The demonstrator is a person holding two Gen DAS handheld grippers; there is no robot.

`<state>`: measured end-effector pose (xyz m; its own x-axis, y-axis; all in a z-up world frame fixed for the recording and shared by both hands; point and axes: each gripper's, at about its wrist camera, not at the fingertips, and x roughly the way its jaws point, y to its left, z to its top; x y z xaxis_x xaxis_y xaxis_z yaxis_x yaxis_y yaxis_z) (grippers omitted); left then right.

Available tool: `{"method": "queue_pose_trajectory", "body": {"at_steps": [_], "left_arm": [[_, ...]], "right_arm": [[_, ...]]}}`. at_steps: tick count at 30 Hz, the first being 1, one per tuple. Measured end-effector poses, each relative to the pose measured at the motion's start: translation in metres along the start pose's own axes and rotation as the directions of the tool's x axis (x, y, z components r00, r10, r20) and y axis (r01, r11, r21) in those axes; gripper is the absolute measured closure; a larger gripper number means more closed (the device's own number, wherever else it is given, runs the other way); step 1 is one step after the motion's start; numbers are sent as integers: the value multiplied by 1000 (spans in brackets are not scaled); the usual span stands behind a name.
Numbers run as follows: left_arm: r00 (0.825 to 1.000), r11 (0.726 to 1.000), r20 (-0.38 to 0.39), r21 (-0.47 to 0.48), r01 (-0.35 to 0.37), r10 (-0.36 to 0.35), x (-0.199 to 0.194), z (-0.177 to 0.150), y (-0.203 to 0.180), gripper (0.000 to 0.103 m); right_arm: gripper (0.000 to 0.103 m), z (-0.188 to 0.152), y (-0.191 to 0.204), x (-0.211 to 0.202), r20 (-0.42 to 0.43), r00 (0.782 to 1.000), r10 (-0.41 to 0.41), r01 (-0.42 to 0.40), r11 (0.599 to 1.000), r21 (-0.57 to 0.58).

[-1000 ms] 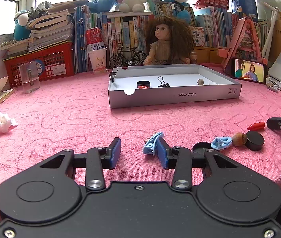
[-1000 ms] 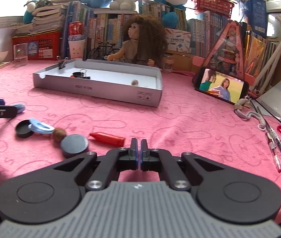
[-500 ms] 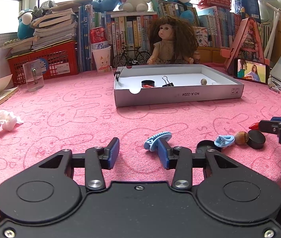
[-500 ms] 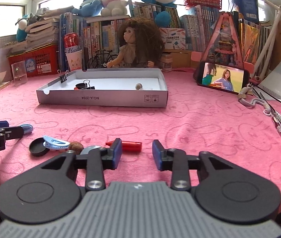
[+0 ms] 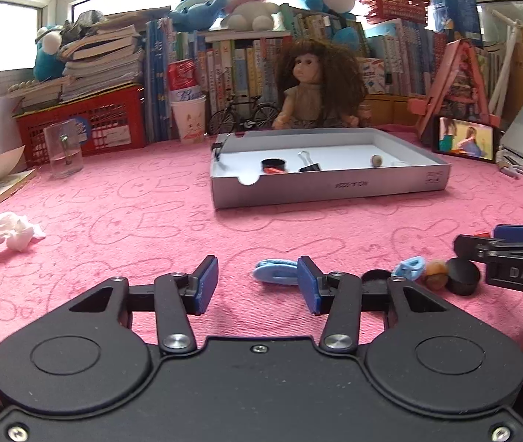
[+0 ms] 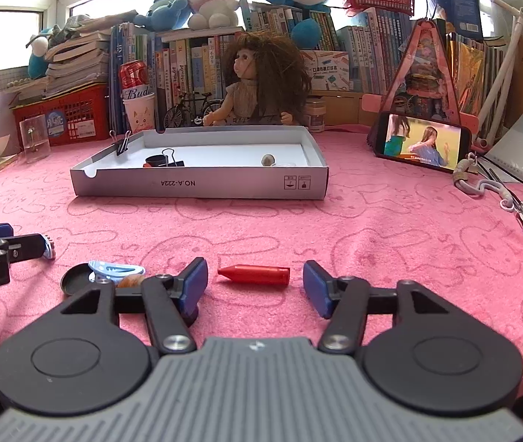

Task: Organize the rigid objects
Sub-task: 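Grasp the blue hair clip with the left gripper while the right gripper grasps the red crayon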

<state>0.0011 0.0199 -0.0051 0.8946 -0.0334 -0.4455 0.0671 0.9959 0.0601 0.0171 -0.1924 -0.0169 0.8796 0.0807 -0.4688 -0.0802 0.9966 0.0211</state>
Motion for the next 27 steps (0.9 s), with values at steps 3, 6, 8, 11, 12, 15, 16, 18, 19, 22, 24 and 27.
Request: {"method": "queue_pose_trajectory", "body": {"at_steps": [3,6,8,11,12,15,16,18,19,22,24,27], "left_arm": [[1000,1000,8,23,20,-20,-1,0,-8,56],[1000,999,7,34,24,-24,2,-1,-14,55],[1000,999,0,32,26,-26,5,-1,-14,55],[1000,1000,-14,15,25,-25,10,-1,-11,55],[1000,1000,-17,10,23,-23,12,-1,-10,55],[1000,1000,-18,4,19,-19,15,-1,-7,55],[1000,1000,-19,4,20,-20,15,-1,-7,55],[999,1000,-24,6,27,-26,17,-2,-6,55],[999,1000,-24,7,29,-29,17,-2,-6,55],[999,999,-20,13,34,-33,18,-3,-7,57],[999,999,-19,13,50,-50,18,-3,-7,65],[999,999,-10,16,52,-51,16,-3,-8,67]], "right_arm": [[29,0,3,2,5,1000,-7,7,1000,-1],[27,1,4,4,8,1000,-6,6,1000,12],[26,1,6,5,8,1000,-6,5,1000,24],[26,-1,10,4,22,999,-24,24,1000,9],[27,-2,11,4,29,999,-30,30,1000,3],[27,-2,10,2,44,998,-41,41,999,0],[27,-1,10,2,43,998,-43,43,999,-1],[28,-1,9,2,40,998,-48,48,999,1],[30,-2,8,3,36,998,-46,46,999,0],[44,-3,8,4,19,999,-40,40,999,-7],[54,-4,9,4,21,999,-40,41,999,-18],[54,-3,8,3,21,999,-28,28,999,-16]]}}
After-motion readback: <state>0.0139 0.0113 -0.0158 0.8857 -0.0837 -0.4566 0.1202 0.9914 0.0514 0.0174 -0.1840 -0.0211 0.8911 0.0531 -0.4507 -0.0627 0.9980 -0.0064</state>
